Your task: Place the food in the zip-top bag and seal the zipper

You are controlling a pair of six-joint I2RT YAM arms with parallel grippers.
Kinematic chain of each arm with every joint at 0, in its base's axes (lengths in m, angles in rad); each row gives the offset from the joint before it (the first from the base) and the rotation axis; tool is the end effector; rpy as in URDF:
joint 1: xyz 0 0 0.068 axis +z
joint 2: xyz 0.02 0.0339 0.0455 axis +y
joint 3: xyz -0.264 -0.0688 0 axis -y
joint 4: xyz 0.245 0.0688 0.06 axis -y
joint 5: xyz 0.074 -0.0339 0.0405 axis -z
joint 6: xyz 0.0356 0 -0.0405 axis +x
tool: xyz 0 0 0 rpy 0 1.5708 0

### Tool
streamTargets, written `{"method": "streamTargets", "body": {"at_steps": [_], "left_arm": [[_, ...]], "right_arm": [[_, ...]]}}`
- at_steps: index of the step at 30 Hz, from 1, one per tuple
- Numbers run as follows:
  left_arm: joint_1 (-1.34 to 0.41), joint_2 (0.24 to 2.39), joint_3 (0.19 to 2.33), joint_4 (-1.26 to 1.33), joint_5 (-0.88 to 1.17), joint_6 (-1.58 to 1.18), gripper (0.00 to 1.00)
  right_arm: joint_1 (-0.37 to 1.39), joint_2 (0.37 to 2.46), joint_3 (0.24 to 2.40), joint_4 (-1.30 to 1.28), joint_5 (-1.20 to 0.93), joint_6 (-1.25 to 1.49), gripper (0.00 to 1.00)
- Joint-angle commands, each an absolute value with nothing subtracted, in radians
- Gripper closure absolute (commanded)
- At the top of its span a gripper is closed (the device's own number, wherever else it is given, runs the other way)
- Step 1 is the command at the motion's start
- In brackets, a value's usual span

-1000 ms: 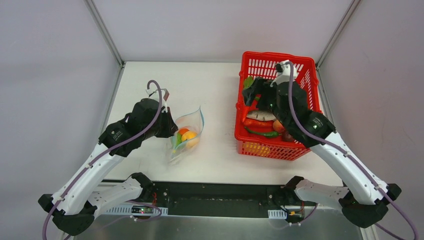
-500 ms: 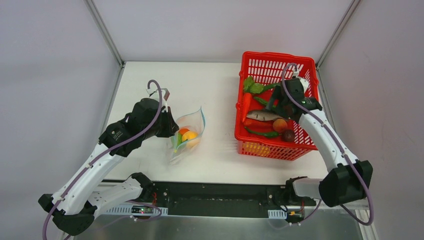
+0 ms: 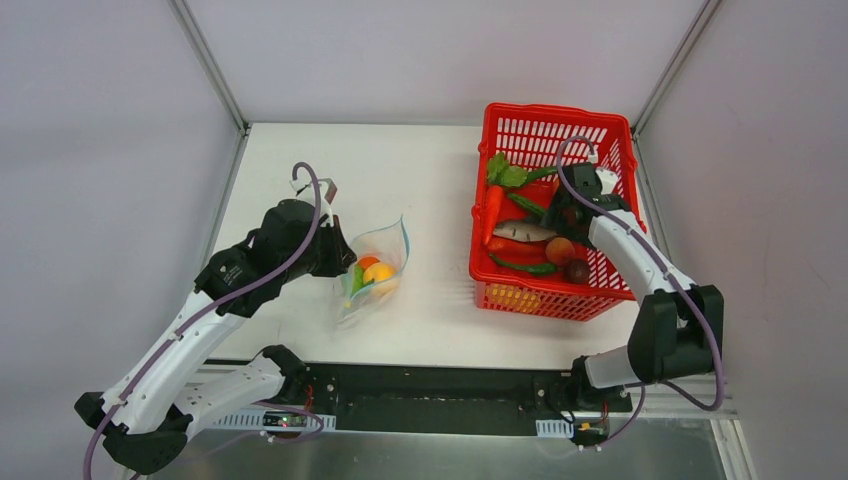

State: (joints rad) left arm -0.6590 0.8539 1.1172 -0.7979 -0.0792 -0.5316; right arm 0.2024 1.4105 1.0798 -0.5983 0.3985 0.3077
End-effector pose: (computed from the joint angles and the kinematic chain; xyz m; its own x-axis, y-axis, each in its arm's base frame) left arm 0.1296 -0.0968 0.3784 -0.6294 -0.1517 -0.7622 0.2756 0.8734 -0.4014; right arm 0.2898 0.0454 0.2658 -0.7350 0.1341 -0.6647 0.2779 0.9537 -0.1149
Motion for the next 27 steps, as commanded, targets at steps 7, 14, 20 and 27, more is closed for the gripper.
{"method": "streamTargets", "body": {"at_steps": [7,14,20,27], "left_arm": [[-0.651,0.839,1.113,-0.782,-0.071,-0.538,1.0],[-0.651,0.845,1.107,-0.777,-0.068,-0.538,1.0],[-0.651,0.848,1.103,-0.77,-0.064,-0.54,1.0],[-0.651,0.848,1.096,-0.766,-0.062,-0.543,1.0]], "right_arm": [[0.171,1.486,1.05,-0.544,0.347,0.313,0.24],[0.148,1.527,1.009,-0.535,0.31,0.295,0.24],[0.144,1.564,1.011,-0.51,0.301,0.283,0.25],[0.144,1.539,0.996,-0.465,0.191,0.261,0.46]]}}
